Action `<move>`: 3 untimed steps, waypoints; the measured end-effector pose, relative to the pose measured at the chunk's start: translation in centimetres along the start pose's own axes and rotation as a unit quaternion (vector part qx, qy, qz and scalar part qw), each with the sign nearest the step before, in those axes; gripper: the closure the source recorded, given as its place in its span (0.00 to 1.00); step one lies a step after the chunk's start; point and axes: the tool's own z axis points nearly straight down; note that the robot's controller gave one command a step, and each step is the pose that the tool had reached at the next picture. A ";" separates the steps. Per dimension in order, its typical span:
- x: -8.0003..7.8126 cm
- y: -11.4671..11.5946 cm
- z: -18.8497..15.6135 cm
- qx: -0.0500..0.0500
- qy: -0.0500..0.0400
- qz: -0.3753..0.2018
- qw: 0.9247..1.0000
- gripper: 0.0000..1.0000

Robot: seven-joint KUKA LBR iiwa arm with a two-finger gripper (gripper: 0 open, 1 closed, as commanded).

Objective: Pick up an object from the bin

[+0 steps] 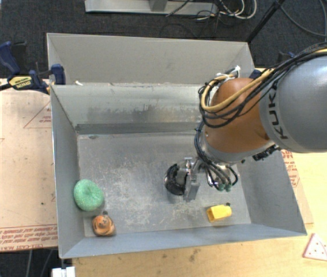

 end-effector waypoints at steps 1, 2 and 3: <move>-0.2 0.0 -0.4 0.000 -0.004 0.000 1.000 0.00; -3.2 -2.4 5.3 -0.001 -0.008 0.033 0.999 1.00; -3.2 -2.4 5.3 -0.001 -0.008 0.033 0.999 1.00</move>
Offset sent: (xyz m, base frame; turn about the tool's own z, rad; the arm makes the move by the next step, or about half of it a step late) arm 0.0280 -0.0256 -0.0578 0.0675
